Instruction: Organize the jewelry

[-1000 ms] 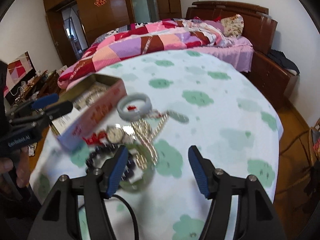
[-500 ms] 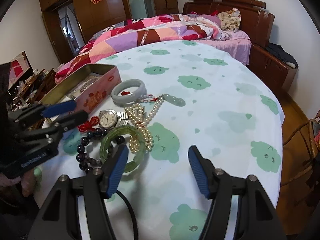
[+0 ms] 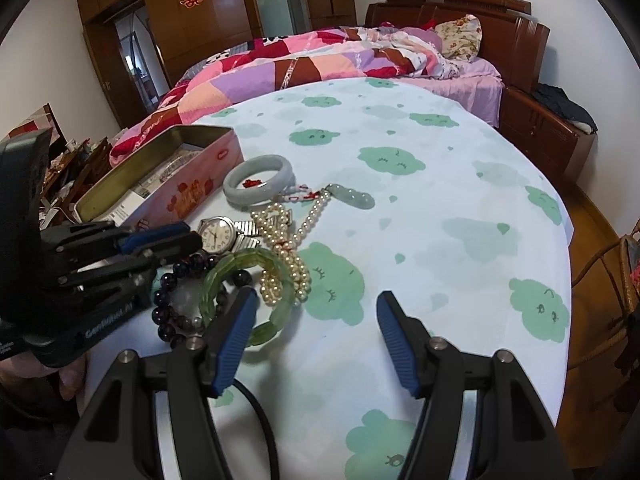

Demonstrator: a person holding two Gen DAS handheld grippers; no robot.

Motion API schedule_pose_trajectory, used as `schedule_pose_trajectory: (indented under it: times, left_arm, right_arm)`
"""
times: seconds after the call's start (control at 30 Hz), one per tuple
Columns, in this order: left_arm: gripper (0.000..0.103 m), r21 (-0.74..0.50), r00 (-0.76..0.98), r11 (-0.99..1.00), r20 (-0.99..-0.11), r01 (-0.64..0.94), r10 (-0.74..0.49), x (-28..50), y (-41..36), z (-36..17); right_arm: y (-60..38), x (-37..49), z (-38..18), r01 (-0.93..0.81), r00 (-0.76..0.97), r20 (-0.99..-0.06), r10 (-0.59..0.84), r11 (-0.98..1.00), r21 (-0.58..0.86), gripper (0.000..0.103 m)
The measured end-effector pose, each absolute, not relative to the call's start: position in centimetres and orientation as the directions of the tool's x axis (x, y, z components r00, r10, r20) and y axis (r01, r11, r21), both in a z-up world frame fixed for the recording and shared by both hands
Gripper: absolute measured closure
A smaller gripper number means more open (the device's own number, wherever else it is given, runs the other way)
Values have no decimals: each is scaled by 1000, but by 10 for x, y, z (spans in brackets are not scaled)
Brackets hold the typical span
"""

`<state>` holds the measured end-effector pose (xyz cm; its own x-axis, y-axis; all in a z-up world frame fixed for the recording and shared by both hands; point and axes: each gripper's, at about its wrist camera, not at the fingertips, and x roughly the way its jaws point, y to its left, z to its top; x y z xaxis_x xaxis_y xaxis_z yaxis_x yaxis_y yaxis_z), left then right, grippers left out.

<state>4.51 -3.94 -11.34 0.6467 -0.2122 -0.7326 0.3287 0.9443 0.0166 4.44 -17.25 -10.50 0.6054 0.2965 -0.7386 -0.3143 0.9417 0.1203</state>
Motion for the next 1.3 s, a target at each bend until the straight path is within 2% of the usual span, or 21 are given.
schedule_pose_trajectory:
  times: [0.27, 0.47, 0.57, 0.63, 0.67, 0.7, 0.73, 1.3]
  left_arm:
    - [103, -9, 699, 944, -670, 329, -250, 30, -30, -91]
    - [103, -81, 718, 939, -623, 335, -310, 26, -19, -69]
    - [103, -106, 724, 936, -607, 335, -328, 26, -14, -63]
    - [103, -105, 728, 938, -604, 331, -325, 25, -14, -61]
    - [103, -100, 731, 939, -601, 330, -321, 25, -14, -60]
    - [103, -98, 733, 940, -600, 328, -319, 24, -14, -60]
    - [103, -96, 734, 940, -600, 328, -318, 23, -15, -59]
    - [103, -85, 776, 949, -557, 303, -297, 18, -4, -39]
  right_arm:
    - [-173, 47, -106, -316, 601, -733, 317, 938, 146, 37]
    - [-164, 51, -105, -346, 596, -727, 342, 926, 153, 48]
    - [-160, 56, -111, -355, 575, -739, 350, 921, 160, 59]
    - [-159, 59, -115, -361, 554, -751, 360, 917, 173, 71]
    - [-159, 60, -118, -360, 546, -755, 364, 915, 181, 72]
    - [-159, 60, -119, -363, 539, -757, 369, 913, 187, 78]
    - [-159, 59, -120, -370, 532, -759, 375, 909, 190, 89]
    - [-163, 47, -95, -396, 576, -706, 412, 896, 201, 92]
